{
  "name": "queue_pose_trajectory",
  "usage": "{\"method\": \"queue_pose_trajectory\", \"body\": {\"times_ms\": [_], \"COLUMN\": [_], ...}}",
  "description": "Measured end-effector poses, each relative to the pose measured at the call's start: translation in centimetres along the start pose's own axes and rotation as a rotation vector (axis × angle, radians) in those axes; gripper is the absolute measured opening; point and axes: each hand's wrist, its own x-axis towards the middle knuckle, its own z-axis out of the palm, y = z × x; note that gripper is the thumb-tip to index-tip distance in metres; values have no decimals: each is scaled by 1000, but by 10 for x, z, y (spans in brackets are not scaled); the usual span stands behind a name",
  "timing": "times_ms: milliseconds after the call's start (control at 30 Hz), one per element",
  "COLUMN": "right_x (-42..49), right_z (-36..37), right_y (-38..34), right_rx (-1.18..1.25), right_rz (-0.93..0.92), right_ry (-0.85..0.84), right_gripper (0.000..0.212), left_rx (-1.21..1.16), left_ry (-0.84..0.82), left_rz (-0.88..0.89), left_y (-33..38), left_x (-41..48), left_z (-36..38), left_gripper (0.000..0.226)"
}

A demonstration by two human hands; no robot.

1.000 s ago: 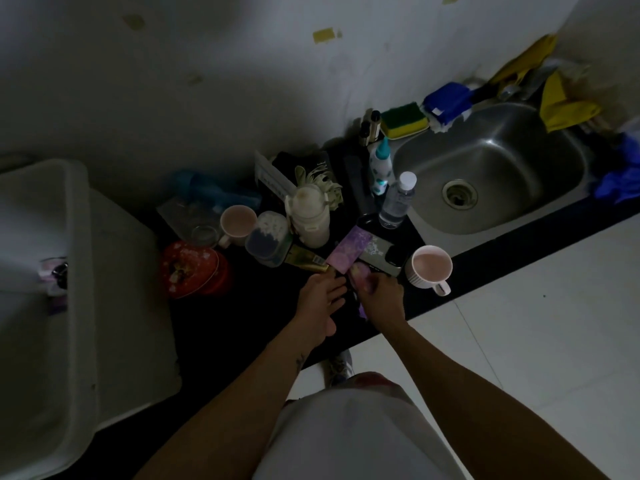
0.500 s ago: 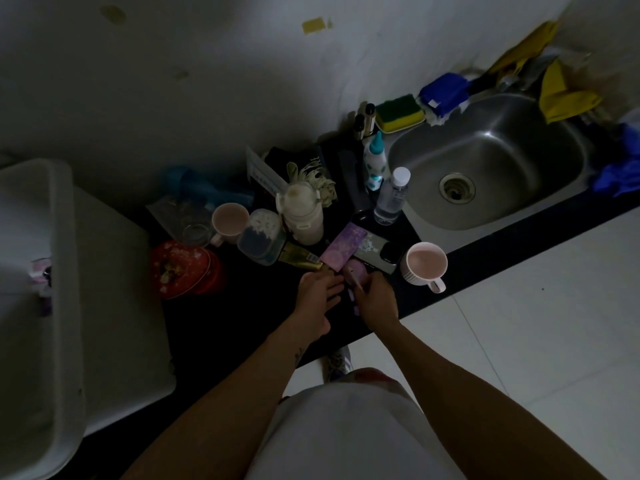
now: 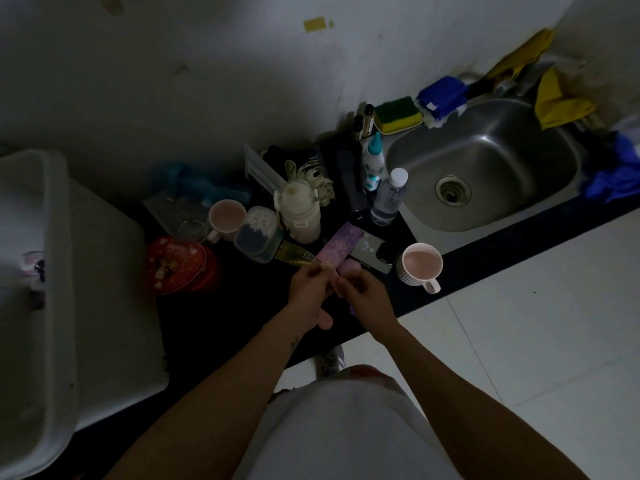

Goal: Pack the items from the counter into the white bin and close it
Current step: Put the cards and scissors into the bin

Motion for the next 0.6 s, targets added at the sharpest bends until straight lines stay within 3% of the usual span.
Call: {"method": "queue_pose_trajectory", "body": {"times_ms": [133, 300, 433, 600], "right_x": [10, 12, 10, 16], "right_z": [0, 4, 15, 18], "right_y": [6, 18, 20, 17], "right_rx": [-181, -848, -919, -871], "right_rz": [81, 123, 145, 236], "right_ry": [91, 197, 220, 226], "right_gripper": [12, 47, 64, 66], "left_rx": [-25, -71, -15, 33], "left_ry": [77, 87, 65, 46], "left_rz": [24, -36, -39, -13], "left_y": [5, 4, 2, 4], "left_x": [1, 2, -1, -2], "left_z": [-10, -22, -26, -21], "left_gripper": [12, 9, 12, 11]}}
